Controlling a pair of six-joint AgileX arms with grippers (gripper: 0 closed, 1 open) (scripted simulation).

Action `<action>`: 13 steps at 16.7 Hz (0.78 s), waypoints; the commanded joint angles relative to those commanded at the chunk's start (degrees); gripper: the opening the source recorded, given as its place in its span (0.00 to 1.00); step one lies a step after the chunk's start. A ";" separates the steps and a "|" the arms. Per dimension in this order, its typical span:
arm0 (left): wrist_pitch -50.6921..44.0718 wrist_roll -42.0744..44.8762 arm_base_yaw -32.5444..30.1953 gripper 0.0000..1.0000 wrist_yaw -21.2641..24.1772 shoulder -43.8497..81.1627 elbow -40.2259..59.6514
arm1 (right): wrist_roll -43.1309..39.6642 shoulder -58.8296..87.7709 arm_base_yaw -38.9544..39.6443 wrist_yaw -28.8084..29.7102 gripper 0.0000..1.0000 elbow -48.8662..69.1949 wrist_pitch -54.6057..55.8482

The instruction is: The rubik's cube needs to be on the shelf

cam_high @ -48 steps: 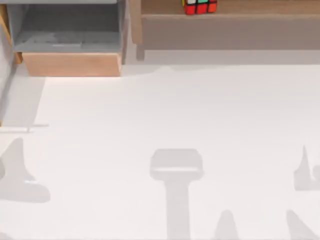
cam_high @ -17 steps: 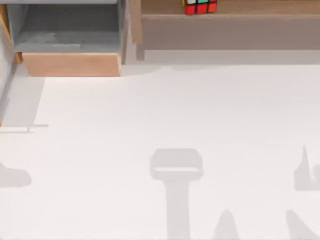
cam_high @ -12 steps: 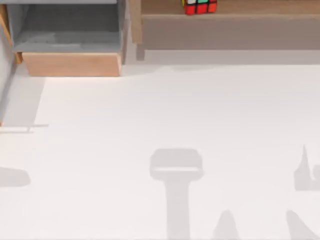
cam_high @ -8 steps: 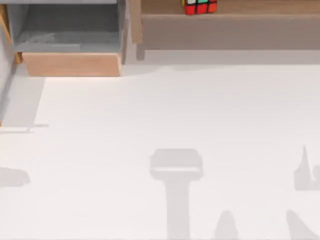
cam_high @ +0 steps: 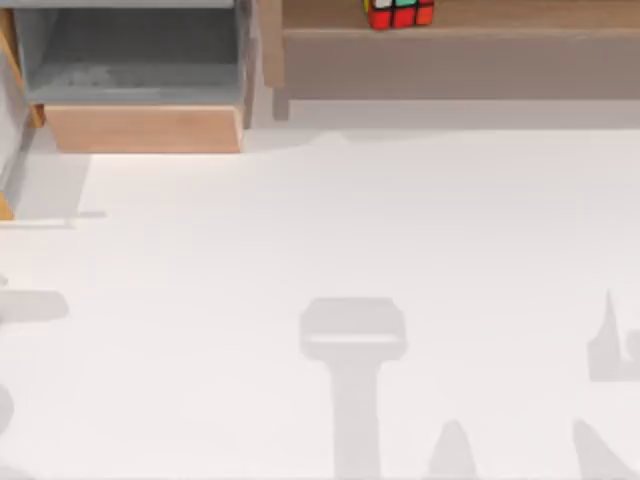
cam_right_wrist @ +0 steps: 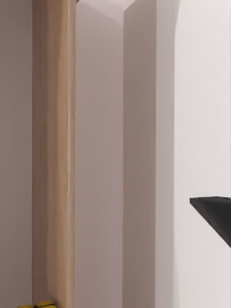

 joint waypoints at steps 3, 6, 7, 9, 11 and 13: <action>-1.76 -0.13 -1.74 0.00 -1.74 1.23 2.82 | 0.00 0.00 0.00 0.00 1.00 0.00 0.00; -1.86 -0.19 -1.39 0.00 -1.61 1.23 2.49 | 0.00 0.00 0.00 0.00 1.00 0.00 0.00; -1.98 -0.17 -1.45 0.00 -1.70 1.40 2.68 | 0.00 0.00 0.00 0.00 1.00 0.00 0.00; -3.29 -0.27 -2.26 0.00 -2.66 2.67 4.83 | 0.00 0.00 0.00 0.00 1.00 0.00 0.00; -5.25 -0.29 -3.76 0.00 -3.91 4.31 9.35 | 0.00 0.00 0.00 0.00 1.00 0.00 0.00; -7.59 -0.28 -5.26 0.00 -5.47 6.15 14.06 | 0.00 0.00 0.00 0.00 1.00 0.00 0.00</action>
